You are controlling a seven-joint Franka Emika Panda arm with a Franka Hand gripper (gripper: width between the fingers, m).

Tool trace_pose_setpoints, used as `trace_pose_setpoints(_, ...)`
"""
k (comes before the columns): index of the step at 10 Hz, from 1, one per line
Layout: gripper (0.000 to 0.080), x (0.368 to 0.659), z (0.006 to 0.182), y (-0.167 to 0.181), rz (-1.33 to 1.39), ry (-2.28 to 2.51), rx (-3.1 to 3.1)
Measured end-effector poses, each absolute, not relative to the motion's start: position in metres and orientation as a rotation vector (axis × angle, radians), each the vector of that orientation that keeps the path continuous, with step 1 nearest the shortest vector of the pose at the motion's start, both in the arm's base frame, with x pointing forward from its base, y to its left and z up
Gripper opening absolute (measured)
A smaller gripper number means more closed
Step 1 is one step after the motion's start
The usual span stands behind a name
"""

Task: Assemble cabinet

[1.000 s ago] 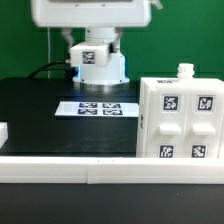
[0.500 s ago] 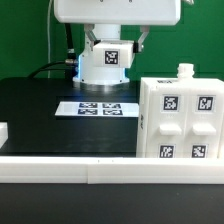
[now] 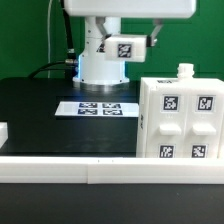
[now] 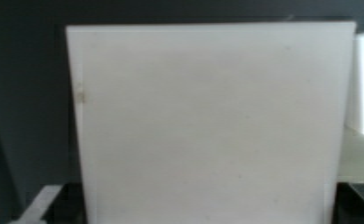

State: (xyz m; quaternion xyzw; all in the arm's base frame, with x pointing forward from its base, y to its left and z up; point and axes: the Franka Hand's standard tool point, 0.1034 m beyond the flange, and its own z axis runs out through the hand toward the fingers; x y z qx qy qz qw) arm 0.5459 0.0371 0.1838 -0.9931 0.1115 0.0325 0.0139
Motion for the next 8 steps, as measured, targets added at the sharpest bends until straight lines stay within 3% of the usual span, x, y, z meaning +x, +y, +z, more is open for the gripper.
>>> trace_pose_setpoints(3, 0.0563, 0.586, 0.19, 0.08, 0.076, 0.411, -3.092)
trace_pose_setpoints(8, 0.0563, 0.589, 0.187, 0.085, 0.082, 0.377, -3.098)
